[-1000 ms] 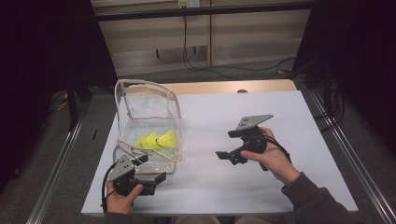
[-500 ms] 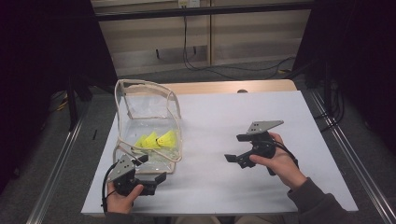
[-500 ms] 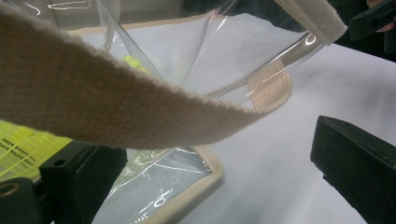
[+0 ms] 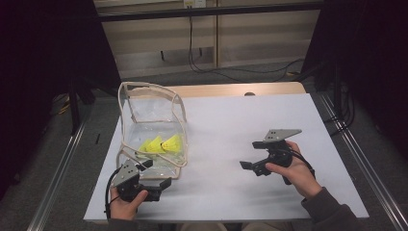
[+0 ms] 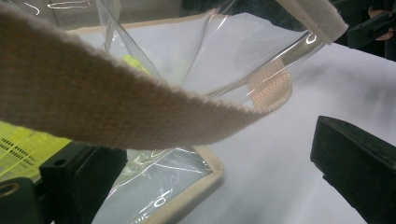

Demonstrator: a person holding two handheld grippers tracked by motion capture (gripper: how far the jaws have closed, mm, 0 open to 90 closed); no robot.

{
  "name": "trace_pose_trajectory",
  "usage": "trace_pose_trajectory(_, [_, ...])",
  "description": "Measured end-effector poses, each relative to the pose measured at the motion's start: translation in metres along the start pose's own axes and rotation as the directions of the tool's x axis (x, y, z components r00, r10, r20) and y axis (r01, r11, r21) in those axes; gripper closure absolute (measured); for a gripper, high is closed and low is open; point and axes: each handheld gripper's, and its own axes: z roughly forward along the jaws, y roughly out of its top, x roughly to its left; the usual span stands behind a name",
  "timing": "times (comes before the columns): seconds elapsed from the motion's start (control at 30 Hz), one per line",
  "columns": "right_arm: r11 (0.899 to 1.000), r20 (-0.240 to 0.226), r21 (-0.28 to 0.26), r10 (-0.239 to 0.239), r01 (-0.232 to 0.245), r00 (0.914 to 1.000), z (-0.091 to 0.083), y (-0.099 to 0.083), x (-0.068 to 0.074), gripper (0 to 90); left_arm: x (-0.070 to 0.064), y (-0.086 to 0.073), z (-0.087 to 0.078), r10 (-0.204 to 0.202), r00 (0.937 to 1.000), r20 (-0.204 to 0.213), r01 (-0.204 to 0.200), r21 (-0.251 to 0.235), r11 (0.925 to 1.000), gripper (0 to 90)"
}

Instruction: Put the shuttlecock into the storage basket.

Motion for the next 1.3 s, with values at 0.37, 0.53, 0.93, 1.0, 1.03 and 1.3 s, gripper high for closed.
trace_pose_trajectory(0.37, [1.0, 0.022, -0.003, 0.014, -0.014, 0.9996, -0.008, -0.014, -0.006, 8.0, 0.0, 0.0, 0.0, 0.0, 1.0, -0.001, 0.0, 0.001, 1.0, 3.5])
trace_pose_trajectory(0.53, [1.0, 0.026, -0.003, 0.015, -0.015, 0.9996, -0.011, -0.019, -0.008, 8.1, 0.0, 0.0, 0.0, 0.0, 1.0, -0.002, 0.0, 0.003, 1.0, 3.5])
trace_pose_trajectory(0.93, [0.999, 0.047, -0.015, 0.029, -0.029, 0.9985, -0.02, -0.03, -0.011, 8.0, 0.0, 0.0, 0.0, 0.0, 1.0, -0.001, 0.0, 0.002, 1.0, 3.4])
trace_pose_trajectory(1.0, [0.999, 0.045, -0.016, 0.031, -0.03, 0.9985, -0.02, -0.031, -0.012, 8.0, 0.0, 0.0, 0.001, 0.0, 1.0, 0.0, 0.0, 0.001, 1.0, 3.4])
trace_pose_trajectory(1.03, [0.999, 0.047, -0.018, 0.03, -0.029, 0.9984, -0.021, -0.032, -0.013, 8.0, 0.0, 0.0, 0.0, 0.0, 1.0, -0.001, 0.0, 0.001, 1.0, 3.4])
trace_pose_trajectory(1.3, [0.999, 0.061, -0.012, 0.039, -0.038, 0.9974, -0.025, -0.041, -0.017, 8.0, 0.0, 0.0, 0.001, 0.0, 1.0, -0.001, 0.0, 0.002, 1.0, 3.4])
